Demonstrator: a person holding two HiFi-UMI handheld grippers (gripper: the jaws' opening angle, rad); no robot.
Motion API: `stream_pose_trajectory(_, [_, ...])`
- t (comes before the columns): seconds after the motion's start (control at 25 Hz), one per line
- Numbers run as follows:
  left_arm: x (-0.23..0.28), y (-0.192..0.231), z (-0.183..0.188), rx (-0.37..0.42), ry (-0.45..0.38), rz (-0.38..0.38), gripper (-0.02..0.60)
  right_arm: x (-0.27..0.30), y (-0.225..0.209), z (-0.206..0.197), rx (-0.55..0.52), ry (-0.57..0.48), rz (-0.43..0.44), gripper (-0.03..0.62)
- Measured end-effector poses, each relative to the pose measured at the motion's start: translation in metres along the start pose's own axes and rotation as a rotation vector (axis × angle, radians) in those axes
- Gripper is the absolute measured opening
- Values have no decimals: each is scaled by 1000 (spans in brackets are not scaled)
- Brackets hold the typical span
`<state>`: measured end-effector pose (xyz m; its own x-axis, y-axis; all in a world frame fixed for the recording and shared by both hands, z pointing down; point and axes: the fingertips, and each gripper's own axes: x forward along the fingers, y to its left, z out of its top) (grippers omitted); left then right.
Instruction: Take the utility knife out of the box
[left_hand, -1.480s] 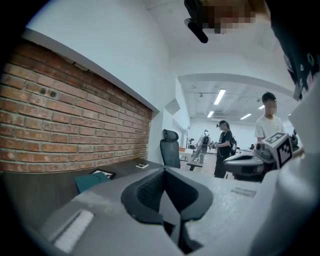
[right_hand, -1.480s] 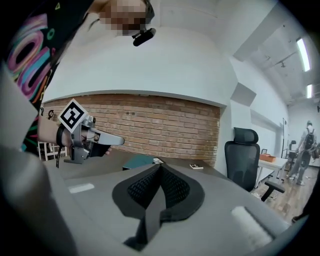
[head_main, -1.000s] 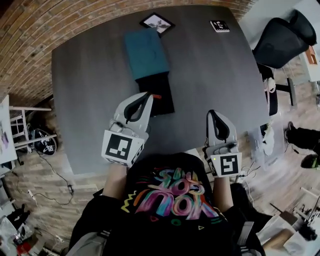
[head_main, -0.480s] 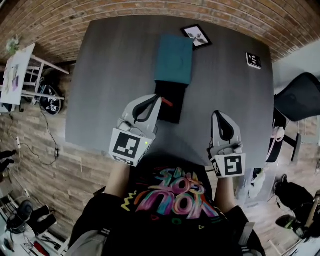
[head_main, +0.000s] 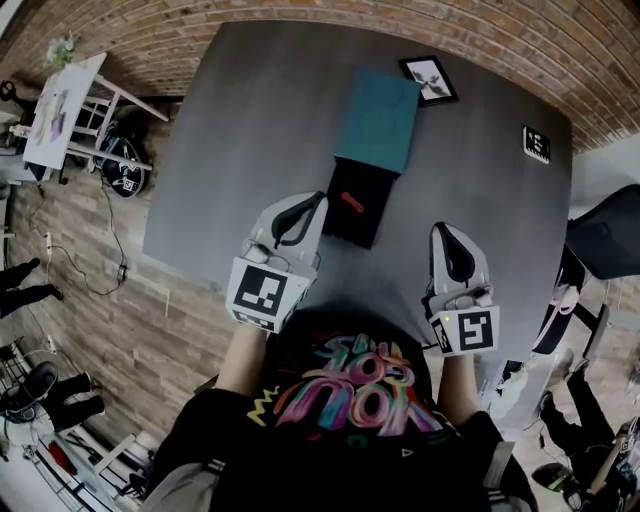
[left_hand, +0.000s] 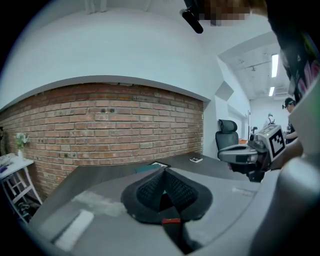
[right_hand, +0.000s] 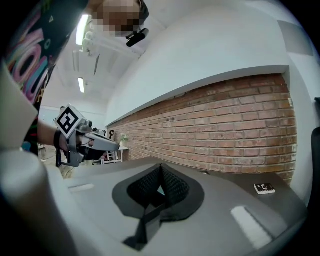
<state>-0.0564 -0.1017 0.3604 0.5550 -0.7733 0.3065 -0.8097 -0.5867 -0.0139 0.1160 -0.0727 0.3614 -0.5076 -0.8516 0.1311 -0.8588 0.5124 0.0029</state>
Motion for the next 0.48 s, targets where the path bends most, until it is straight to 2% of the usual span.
stream_pose_trajectory(0.16, [-1, 7, -5, 31, 6, -8, 2, 6, 2, 1, -3, 5, -6, -2])
stream_pose_trajectory(0.32, [1, 9, -9, -5, 16, -5, 2, 10, 1, -2, -3, 10, -9, -2])
stream_pose_trajectory(0.48, [2, 10, -17, 21, 33, -21, 0, 11, 5, -6, 5, 7, -8, -2])
